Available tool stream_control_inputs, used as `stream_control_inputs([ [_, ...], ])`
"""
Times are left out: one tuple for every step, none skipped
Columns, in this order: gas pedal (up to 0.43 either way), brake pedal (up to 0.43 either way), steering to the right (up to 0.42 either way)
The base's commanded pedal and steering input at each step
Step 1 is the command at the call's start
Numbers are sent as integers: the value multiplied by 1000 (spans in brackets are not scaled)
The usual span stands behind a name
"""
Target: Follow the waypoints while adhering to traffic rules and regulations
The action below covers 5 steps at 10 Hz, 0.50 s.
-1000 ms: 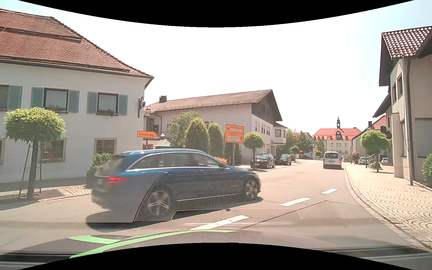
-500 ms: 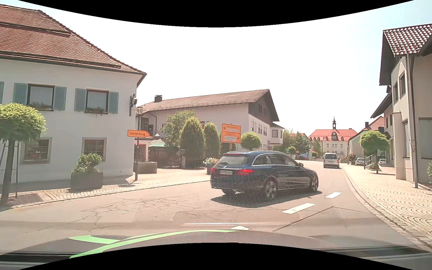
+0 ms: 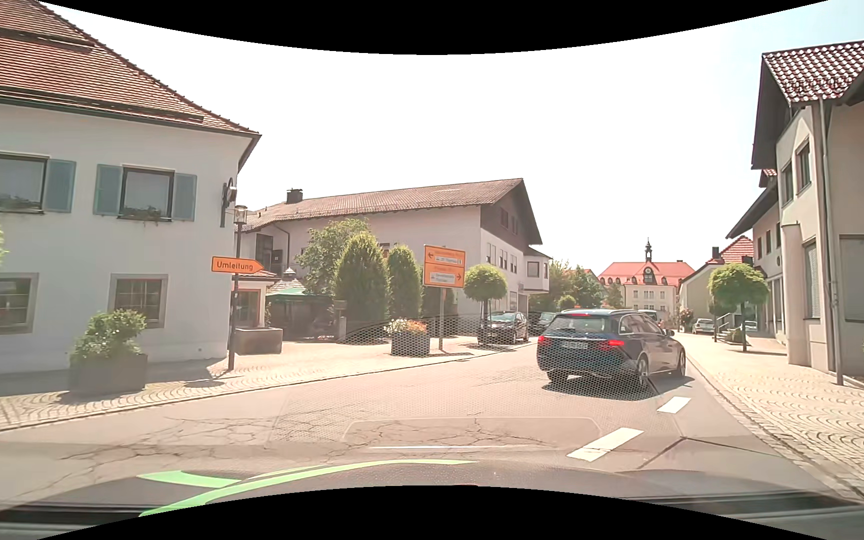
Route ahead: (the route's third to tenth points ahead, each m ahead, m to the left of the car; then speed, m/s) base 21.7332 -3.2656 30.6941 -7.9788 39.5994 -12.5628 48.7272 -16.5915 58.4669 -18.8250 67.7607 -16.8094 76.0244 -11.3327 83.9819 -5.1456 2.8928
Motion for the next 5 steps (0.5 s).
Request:
stream_control_inputs([
  [287,0,212],
  [299,0,222],
  [299,0,228],
  [299,0,233],
  [299,0,235],
])
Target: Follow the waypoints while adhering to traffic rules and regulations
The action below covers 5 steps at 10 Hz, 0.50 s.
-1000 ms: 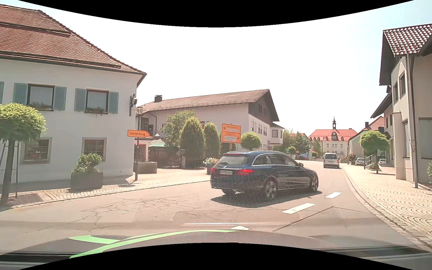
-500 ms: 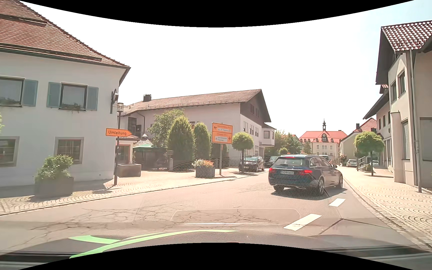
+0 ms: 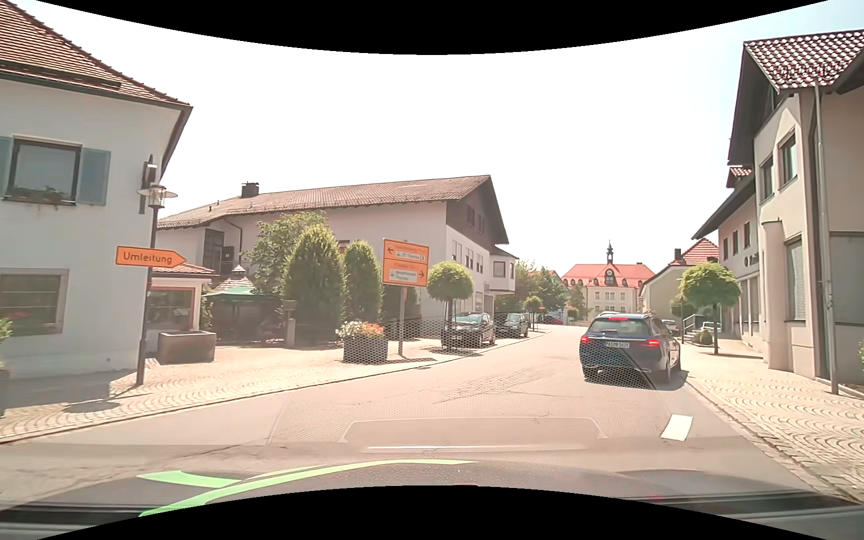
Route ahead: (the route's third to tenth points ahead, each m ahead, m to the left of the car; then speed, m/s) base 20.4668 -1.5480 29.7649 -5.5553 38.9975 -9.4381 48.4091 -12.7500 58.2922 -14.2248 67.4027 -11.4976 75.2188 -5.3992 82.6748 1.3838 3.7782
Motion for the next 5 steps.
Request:
stream_control_inputs([
  [299,0,237],
  [299,0,238],
  [299,0,239],
  [299,0,239],
  [299,0,240],
])
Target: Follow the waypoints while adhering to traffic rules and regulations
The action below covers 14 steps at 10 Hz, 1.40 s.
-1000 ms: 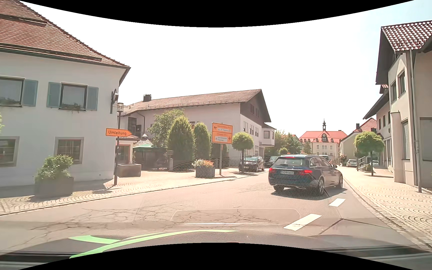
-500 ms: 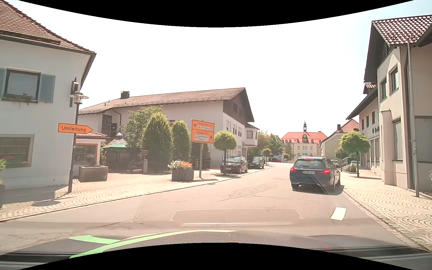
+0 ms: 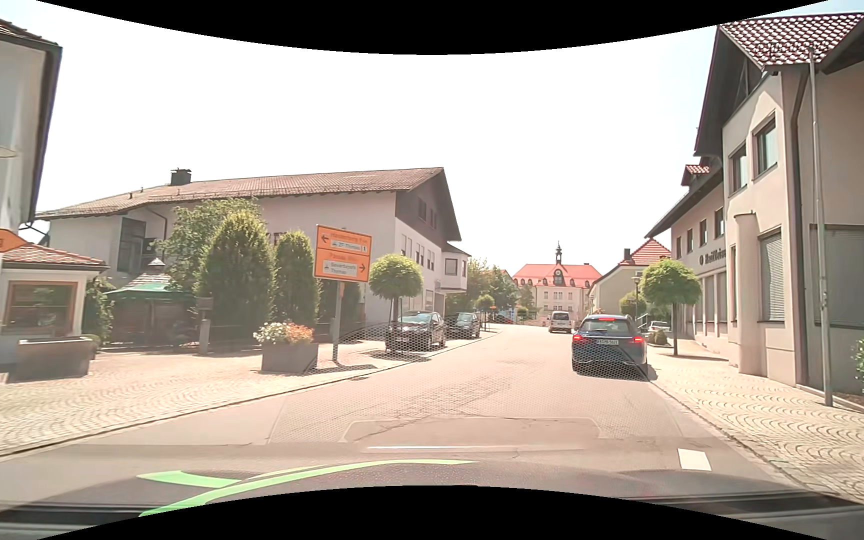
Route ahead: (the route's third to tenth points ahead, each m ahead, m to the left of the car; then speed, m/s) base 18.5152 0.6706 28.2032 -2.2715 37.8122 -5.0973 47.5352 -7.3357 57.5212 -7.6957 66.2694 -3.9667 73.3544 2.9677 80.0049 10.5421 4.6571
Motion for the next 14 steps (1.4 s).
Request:
stream_control_inputs([
  [299,0,238],
  [299,0,235],
  [299,0,228],
  [299,0,205],
  [299,0,181],
  [260,0,164],
  [220,0,154],
  [189,0,150],
  [110,0,141],
  [67,0,125],
  [8,0,112],
  [0,0,99],
  [0,0,83],
  [0,0,70],
])
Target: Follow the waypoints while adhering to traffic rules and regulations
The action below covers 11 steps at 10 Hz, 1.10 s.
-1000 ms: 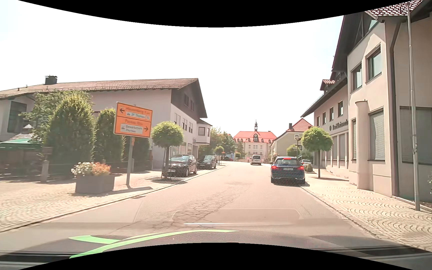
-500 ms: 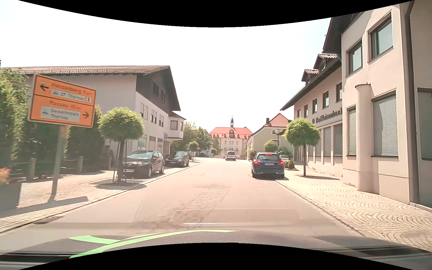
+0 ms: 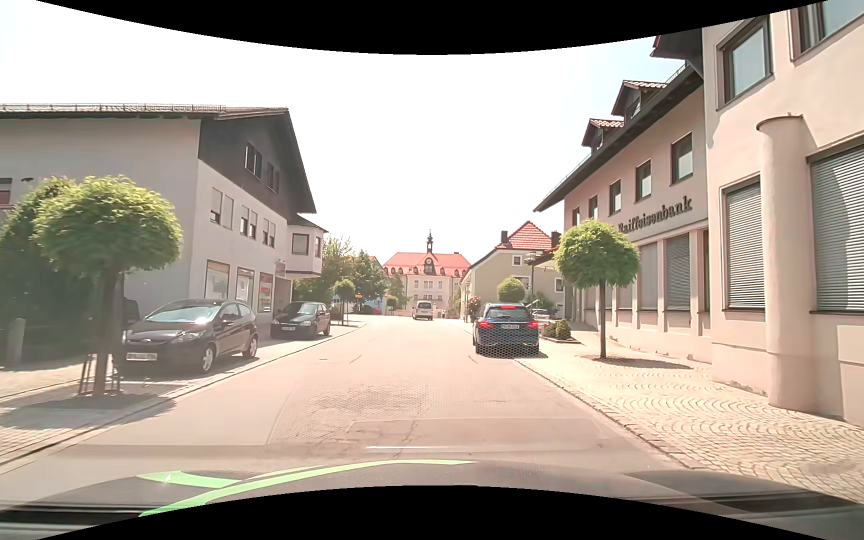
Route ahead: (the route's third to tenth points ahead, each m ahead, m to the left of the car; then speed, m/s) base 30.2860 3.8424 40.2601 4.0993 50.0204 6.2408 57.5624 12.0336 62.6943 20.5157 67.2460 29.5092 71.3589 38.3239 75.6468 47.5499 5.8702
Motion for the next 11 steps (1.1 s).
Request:
stream_control_inputs([
  [0,0,58],
  [0,0,48],
  [0,0,34],
  [0,0,23],
  [0,0,12],
  [0,0,7],
  [0,0,3],
  [0,0,1],
  [0,0,-3],
  [28,0,-8],
  [47,0,-11],
])
